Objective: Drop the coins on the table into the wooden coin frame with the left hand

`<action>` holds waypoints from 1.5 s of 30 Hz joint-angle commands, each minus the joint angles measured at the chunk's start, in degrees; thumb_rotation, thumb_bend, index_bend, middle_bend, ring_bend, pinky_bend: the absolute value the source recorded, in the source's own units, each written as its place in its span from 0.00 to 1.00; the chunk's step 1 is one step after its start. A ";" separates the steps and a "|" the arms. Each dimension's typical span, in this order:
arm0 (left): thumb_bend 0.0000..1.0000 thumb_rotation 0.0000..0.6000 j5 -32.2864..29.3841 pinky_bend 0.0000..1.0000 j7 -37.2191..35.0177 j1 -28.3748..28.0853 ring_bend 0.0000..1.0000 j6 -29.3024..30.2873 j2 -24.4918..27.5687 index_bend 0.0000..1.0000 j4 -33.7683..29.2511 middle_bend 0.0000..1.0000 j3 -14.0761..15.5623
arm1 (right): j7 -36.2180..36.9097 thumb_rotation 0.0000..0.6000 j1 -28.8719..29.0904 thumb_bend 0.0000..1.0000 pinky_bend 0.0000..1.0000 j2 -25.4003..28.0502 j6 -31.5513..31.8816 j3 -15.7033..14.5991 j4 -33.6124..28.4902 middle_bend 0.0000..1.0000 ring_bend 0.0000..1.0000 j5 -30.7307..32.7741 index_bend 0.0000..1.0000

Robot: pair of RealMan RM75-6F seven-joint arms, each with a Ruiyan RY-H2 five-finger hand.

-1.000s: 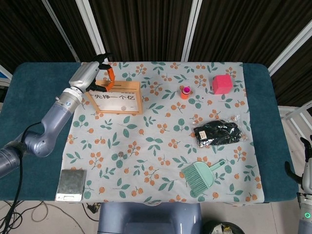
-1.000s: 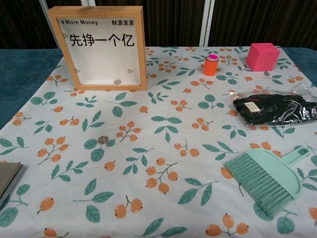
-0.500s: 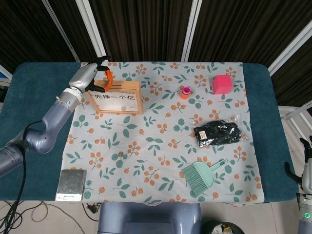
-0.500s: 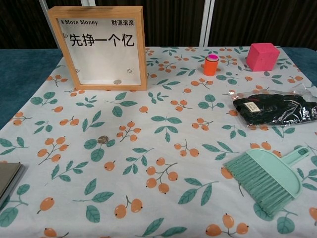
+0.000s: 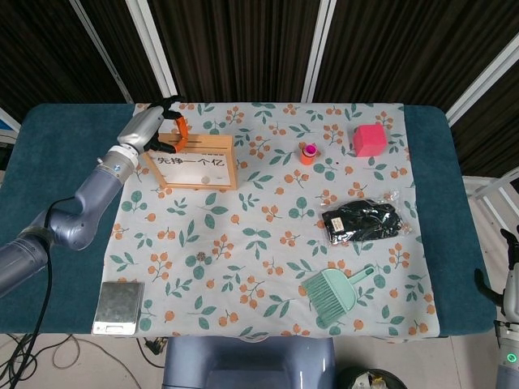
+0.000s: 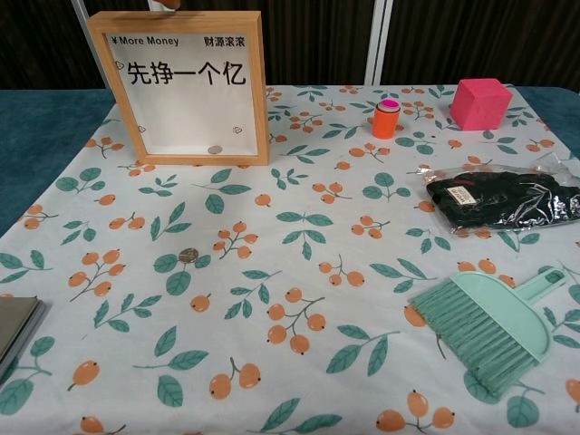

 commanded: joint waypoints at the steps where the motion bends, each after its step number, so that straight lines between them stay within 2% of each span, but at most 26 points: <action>1: 0.62 1.00 0.56 0.00 -0.49 -0.04 0.00 -0.05 -0.26 0.70 0.26 0.07 0.16 | -0.07 1.00 0.01 0.39 0.00 -0.03 0.03 -0.01 0.06 0.07 0.03 -0.05 0.17; 45: 0.62 1.00 1.74 0.00 0.09 -1.06 0.00 0.20 -0.97 0.69 1.53 0.07 2.28 | -0.91 1.00 -0.27 0.39 0.00 0.09 0.07 0.04 -1.02 0.07 0.03 0.94 0.17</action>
